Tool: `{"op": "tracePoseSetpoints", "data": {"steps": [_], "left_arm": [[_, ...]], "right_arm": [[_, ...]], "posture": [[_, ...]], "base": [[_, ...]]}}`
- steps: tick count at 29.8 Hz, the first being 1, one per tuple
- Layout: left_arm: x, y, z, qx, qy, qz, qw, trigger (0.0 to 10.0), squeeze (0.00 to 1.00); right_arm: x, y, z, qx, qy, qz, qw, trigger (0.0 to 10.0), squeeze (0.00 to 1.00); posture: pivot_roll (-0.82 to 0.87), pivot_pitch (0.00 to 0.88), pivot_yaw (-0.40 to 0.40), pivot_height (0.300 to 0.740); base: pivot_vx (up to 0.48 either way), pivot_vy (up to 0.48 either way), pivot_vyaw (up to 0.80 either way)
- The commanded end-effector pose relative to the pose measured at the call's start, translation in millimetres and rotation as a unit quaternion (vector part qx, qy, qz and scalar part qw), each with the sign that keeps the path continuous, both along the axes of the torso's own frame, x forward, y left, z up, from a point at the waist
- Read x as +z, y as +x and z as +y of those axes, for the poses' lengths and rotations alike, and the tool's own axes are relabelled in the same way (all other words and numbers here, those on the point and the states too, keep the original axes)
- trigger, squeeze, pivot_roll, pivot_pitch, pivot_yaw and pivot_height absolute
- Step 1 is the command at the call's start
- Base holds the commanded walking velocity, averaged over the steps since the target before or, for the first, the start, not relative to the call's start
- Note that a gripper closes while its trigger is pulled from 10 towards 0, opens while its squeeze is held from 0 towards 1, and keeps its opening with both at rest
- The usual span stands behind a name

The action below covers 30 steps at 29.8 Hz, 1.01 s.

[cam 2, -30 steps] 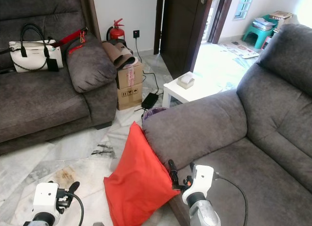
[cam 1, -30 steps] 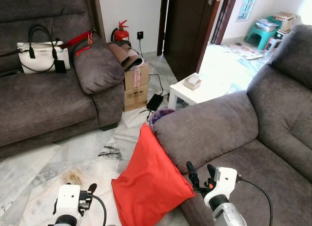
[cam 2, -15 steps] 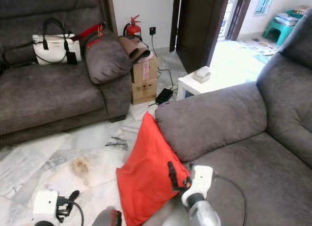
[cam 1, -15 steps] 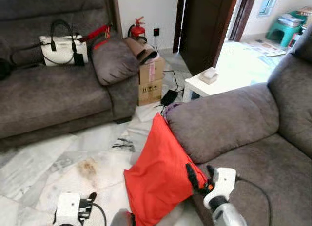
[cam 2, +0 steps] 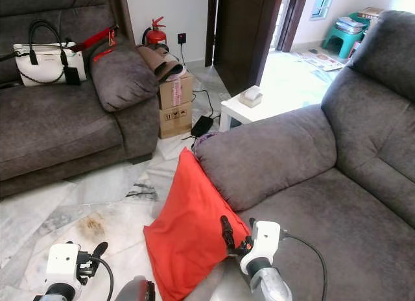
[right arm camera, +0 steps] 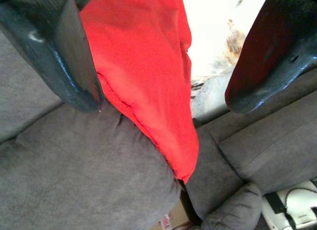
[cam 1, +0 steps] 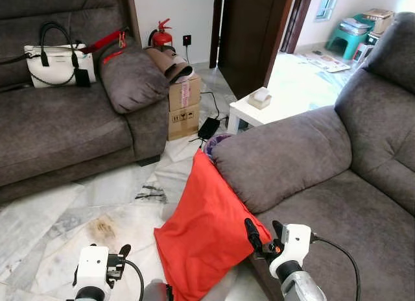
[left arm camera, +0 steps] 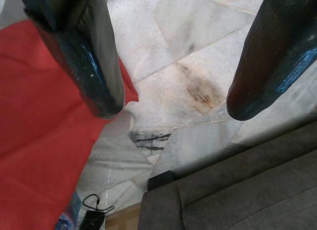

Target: Move the pillow to the sofa from floor

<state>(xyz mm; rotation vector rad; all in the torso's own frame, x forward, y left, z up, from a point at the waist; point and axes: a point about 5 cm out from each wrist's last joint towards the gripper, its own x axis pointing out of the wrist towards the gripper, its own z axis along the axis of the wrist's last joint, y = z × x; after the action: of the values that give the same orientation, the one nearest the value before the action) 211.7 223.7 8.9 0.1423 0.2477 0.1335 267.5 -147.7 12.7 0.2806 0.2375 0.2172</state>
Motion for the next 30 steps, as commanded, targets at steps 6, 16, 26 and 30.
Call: {"op": "tracePoseSetpoints", "data": {"steps": [6, 16, 26, 30], "left_arm": [[0.9, -1.2, -0.5, -0.001, -0.004, -0.002, 1.000, 10.0, 0.00], [4.2, 0.3, -1.6, -0.003, 0.001, -0.008, 1.000, 10.0, 0.00], [3.7, 1.5, -1.9, -0.002, 0.001, -0.005, 1.000, 10.0, 0.00], [3.5, 1.5, -1.8, -0.002, 0.001, -0.004, 1.000, 10.0, 0.00]], "right_arm": [[-1.7, -2.0, -2.1, -0.003, -0.003, 0.004, 1.000, 10.0, 0.00], [-2.1, -2.0, -1.0, -0.003, -0.002, 0.004, 1.000, 10.0, 0.00], [-3.7, -2.0, 0.8, 0.008, -0.010, 0.012, 1.000, 10.0, 0.00], [-2.5, -2.0, 1.0, 0.005, -0.003, 0.006, 1.000, 10.0, 0.00]], "posture": [[0.11, 0.113, -0.026, 0.636], [0.11, 0.116, -0.027, 0.627], [0.11, 0.115, -0.026, 0.623], [0.11, 0.115, -0.026, 0.618]], "base": [[0.000, 0.000, 0.00], [0.000, 0.000, 0.00], [0.000, 0.000, 0.00], [0.000, 0.000, 0.00]]}}
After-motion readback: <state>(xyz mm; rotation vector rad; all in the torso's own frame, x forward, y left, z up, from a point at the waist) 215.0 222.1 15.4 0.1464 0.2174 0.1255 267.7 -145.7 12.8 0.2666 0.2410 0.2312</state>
